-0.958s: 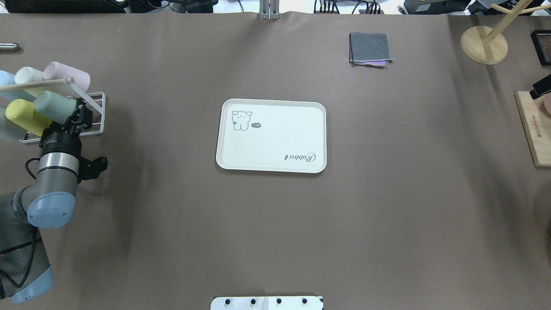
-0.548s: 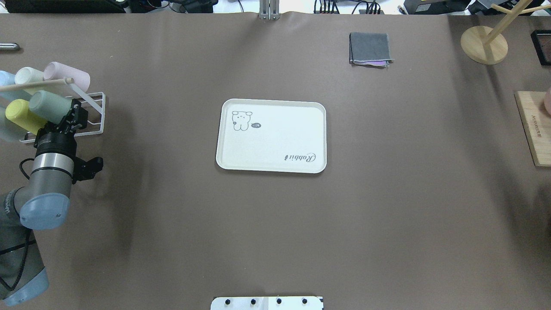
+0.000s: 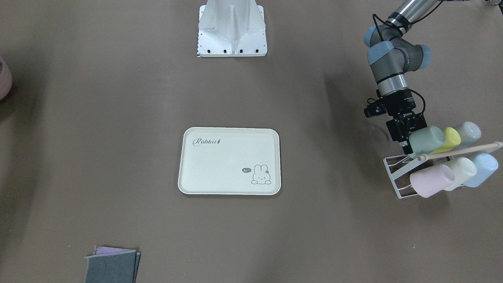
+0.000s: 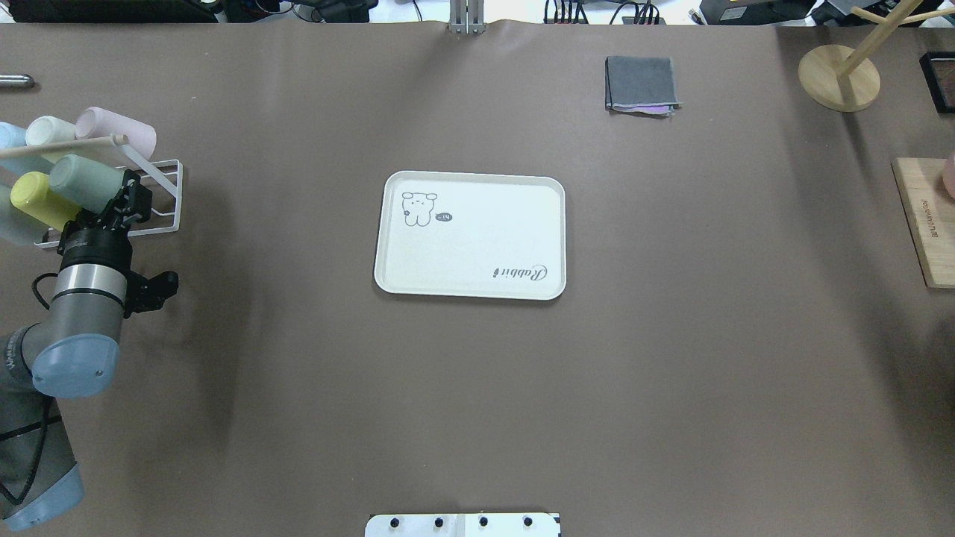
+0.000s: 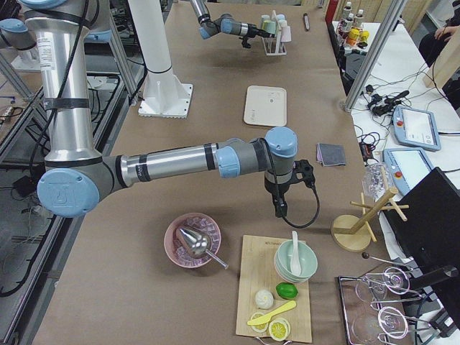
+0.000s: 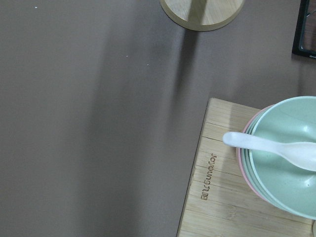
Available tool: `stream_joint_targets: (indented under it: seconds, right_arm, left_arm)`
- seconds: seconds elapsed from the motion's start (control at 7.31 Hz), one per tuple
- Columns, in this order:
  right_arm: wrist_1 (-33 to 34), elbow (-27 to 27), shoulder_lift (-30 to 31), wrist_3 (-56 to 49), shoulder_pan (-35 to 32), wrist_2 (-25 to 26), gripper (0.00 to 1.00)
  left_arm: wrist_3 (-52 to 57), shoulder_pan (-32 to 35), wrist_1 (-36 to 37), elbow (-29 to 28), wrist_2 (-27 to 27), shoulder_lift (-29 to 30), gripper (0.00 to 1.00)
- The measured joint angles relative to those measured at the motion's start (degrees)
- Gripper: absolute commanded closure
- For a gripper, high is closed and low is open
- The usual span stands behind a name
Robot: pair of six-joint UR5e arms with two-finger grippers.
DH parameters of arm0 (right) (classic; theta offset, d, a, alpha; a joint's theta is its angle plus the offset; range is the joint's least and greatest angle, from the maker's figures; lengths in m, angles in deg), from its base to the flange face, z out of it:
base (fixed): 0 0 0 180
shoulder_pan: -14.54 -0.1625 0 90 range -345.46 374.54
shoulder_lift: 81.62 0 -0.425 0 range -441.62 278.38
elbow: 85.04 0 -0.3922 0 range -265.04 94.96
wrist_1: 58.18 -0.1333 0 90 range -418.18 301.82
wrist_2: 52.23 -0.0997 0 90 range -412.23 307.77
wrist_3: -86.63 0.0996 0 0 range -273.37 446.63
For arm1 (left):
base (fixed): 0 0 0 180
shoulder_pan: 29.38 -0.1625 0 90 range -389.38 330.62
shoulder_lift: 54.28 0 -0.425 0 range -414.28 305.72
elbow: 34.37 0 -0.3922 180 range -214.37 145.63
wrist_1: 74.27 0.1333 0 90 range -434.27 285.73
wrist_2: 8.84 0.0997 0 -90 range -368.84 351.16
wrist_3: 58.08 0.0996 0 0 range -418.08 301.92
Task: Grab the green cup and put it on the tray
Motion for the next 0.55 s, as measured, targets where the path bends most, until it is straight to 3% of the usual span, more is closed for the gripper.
stream_joint_targets:
  seconds: [0.55]
  right_arm:
    - [0.07, 1.10, 4.43, -0.09, -5.39, -1.06, 0.00]
  left_arm:
    - [0.88, 0.10, 0.00, 2.67, 0.00, -2.44, 0.20]
